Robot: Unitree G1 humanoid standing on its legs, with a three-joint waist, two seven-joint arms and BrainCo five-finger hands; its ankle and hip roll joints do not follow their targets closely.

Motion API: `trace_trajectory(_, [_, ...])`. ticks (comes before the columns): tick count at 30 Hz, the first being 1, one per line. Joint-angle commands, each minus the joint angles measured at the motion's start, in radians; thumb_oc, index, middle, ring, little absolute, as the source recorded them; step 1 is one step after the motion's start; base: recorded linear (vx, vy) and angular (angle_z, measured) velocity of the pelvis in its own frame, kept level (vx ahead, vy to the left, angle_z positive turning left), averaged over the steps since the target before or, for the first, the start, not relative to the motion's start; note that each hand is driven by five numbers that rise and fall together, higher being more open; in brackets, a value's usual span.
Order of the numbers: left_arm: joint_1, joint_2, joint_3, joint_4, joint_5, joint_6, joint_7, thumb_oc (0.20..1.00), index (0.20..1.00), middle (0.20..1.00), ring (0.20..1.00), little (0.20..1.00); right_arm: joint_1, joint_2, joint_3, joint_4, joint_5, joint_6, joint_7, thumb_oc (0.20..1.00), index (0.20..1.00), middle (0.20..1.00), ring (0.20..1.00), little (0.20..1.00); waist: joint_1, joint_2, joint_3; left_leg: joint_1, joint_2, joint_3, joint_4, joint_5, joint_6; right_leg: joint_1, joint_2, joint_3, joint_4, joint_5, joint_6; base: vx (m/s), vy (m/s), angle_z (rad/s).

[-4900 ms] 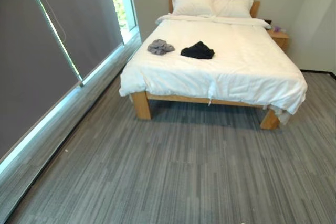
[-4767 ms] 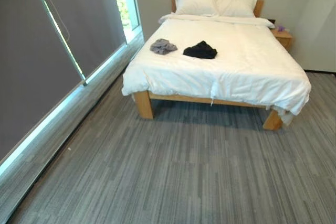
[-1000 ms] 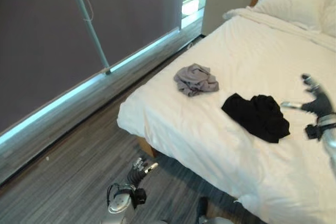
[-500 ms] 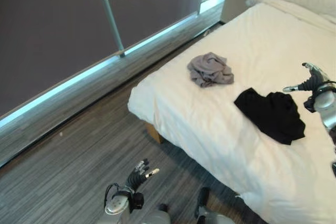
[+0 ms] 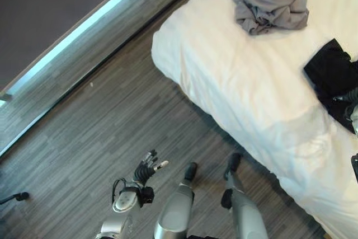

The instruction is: Pick up bed clothes into laundry basket.

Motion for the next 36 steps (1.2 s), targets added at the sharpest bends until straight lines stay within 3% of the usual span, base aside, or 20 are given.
trace_trajectory(1, [-0.028, 0.057, 0.022, -0.068, 0.036, -0.056, 0.036, 1.000, 1.000, 1.000, 1.000, 1.000, 0.055, 0.025, 0.066, 0.042, -0.016, 0.019, 0.047, 0.200, 0.200, 0.200, 0.200, 0.200, -0.001, 0.068, -0.022, -0.012, 0.077, -0.020, -0.194, 0.180, -0.006, 0.115, 0.020, -0.001, 0.014, -0.112, 0.069, 0.03, 0.040, 0.03])
trace_trajectory(3, [-0.151, 0.124, 0.044, -0.092, 0.112, -0.057, 0.072, 1.000, 1.000, 1.000, 1.000, 1.000, 0.165, 0.098, 0.052, -0.083, 0.024, -0.008, 0.048, 0.200, 0.200, 0.200, 0.200, 0.200, -0.039, 0.060, -0.029, -0.001, 0.080, -0.009, -0.194, 0.168, -0.006, 0.121, 0.024, 0.012, 0.014, -0.117, 0.068, 0.02, 0.031, -0.04])
trace_trajectory(4, [-0.152, 0.125, 0.043, -0.091, 0.112, -0.056, 0.072, 1.000, 1.000, 1.000, 1.000, 1.000, 0.169, 0.097, 0.048, -0.086, 0.024, -0.007, 0.048, 0.200, 0.200, 0.200, 0.200, 0.200, -0.037, 0.059, -0.028, 0.000, 0.080, -0.009, -0.194, 0.168, -0.006, 0.122, 0.024, 0.012, 0.014, -0.117, 0.068, 0.02, 0.022, -0.19])
trace_trajectory(7, [-0.432, 0.265, 0.007, -0.113, 0.236, -0.059, 0.114, 1.000, 1.000, 1.000, 1.000, 1.000, 0.345, 0.188, 0.027, -0.237, 0.078, -0.017, 0.071, 0.200, 0.200, 0.200, 0.200, 0.200, -0.090, 0.046, -0.038, 0.024, 0.089, 0.007, -0.194, 0.148, -0.011, 0.140, 0.030, 0.022, 0.014, -0.127, 0.069, 0.02, 0.015, -0.21])
trace_trajectory(8, [-0.435, 0.266, 0.004, -0.112, 0.236, -0.059, 0.115, 1.000, 1.000, 1.000, 1.000, 1.000, 0.347, 0.188, 0.024, -0.239, 0.077, -0.016, 0.071, 0.200, 0.200, 0.200, 0.200, 0.200, -0.089, 0.044, -0.038, 0.021, 0.087, 0.006, -0.194, 0.153, -0.011, 0.137, 0.028, 0.022, 0.014, -0.125, 0.070, 0.02, -0.001, -0.09])
trace_trajectory(10, [-0.680, 0.325, -0.067, -0.073, 0.310, -0.048, 0.158, 1.000, 1.000, 1.000, 1.000, 1.000, 0.468, 0.207, 0.000, -0.340, 0.104, -0.027, 0.084, 0.200, 0.200, 0.200, 0.200, 0.200, -0.137, 0.029, -0.050, 0.029, 0.093, 0.018, -0.194, 0.148, -0.013, 0.140, 0.028, 0.025, 0.014, -0.125, 0.074, 0.01, -0.001, -0.26])
trace_trajectory(14, [-1.047, 0.373, -0.241, 0.145, 0.462, -0.011, 0.239, 1.000, 1.000, 1.000, 1.000, 1.000, 0.633, 0.228, -0.064, -0.552, 0.132, -0.034, 0.088, 0.200, 0.200, 0.200, 0.200, 0.200, -0.203, 0.001, -0.067, 0.037, 0.102, 0.039, -0.194, 0.143, -0.014, 0.137, 0.031, 0.035, 0.014, -0.123, 0.081, 0.00, -0.001, -0.03])
trace_trajectory(17, [-1.233, 0.392, -0.327, 0.282, 0.481, 0.018, 0.266, 1.000, 1.000, 1.000, 1.000, 1.000, 0.726, 0.231, -0.095, -0.668, 0.149, -0.052, 0.085, 0.200, 0.200, 0.200, 0.200, 0.200, -0.246, -0.012, -0.080, 0.038, 0.109, 0.055, -0.194, 0.142, -0.014, 0.129, 0.034, 0.049, 0.014, -0.117, 0.086, 0.00, -0.002, -0.20])
trace_trajectory(18, [-1.242, 0.389, -0.335, 0.289, 0.479, 0.016, 0.267, 1.000, 1.000, 1.000, 1.000, 1.000, 0.729, 0.233, -0.100, -0.672, 0.148, -0.051, 0.086, 0.200, 0.200, 0.200, 0.200, 0.200, -0.242, -0.014, -0.079, 0.038, 0.109, 0.055, -0.194, 0.141, -0.014, 0.128, 0.034, 0.049, 0.014, -0.117, 0.086, 0.02, -0.010, -0.25])
trace_trajectory(19, [-1.380, 0.404, -0.407, 0.429, 0.478, 0.033, 0.283, 1.000, 1.000, 1.000, 1.000, 1.000, 0.781, 0.242, -0.109, -0.738, 0.162, -0.062, 0.088, 0.200, 0.200, 0.200, 0.200, 0.200, -0.276, -0.022, -0.092, 0.038, 0.114, 0.071, -0.194, 0.139, -0.013, 0.118, 0.037, 0.060, 0.014, -0.111, 0.091, 0.02, -0.003, -0.51])
trace_trajectory(20, [-1.435, 0.404, -0.441, 0.486, 0.463, 0.031, 0.284, 1.000, 1.000, 1.000, 1.000, 1.000, 0.795, 0.244, -0.117, -0.761, 0.166, -0.066, 0.089, 0.200, 0.200, 0.200, 0.200, 0.200, -0.284, -0.030, -0.094, 0.037, 0.115, 0.078, -0.194, 0.138, -0.013, 0.111, 0.039, 0.068, 0.014, -0.109, 0.091, 0.03, 0.000, -0.56])
trace_trajectory(23, [-1.556, 0.424, -0.501, 0.674, 0.434, 0.048, 0.283, 1.000, 1.000, 1.000, 1.000, 1.000, 0.824, 0.235, -0.122, -0.838, 0.186, -0.079, 0.090, 0.200, 0.200, 0.200, 0.200, 0.200, -0.322, -0.045, -0.105, 0.030, 0.124, 0.101, -0.194, 0.138, -0.017, 0.092, 0.046, 0.083, 0.014, -0.101, 0.096, 0.02, -0.001, -0.20])
trace_trajectory(31, [-1.709, 0.486, -0.608, 0.872, 0.519, 0.089, 0.275, 1.000, 1.000, 1.000, 1.000, 1.000, 0.910, 0.212, -0.177, -1.033, 0.187, -0.122, 0.080, 0.200, 0.200, 0.200, 0.200, 0.200, -0.379, -0.096, -0.096, -0.018, 0.148, 0.130, -0.194, 0.138, -0.023, 0.022, 0.064, 0.109, 0.014, -0.075, 0.108, 0.01, -0.022, -0.11])
trace_trajectory(36, [-1.801, 0.514, -0.670, 0.838, 0.430, 0.045, 0.255, 1.000, 1.000, 1.000, 1.000, 1.000, 0.949, 0.218, -0.225, -1.128, 0.210, -0.153, 0.040, 0.200, 0.200, 0.200, 0.200, 0.200, -0.415, -0.124, -0.063, -0.122, 0.167, 0.120, -0.194, 0.145, -0.025, -0.078, 0.075, 0.127, 0.014, -0.053, 0.112, -0.04, -0.036, -0.14])
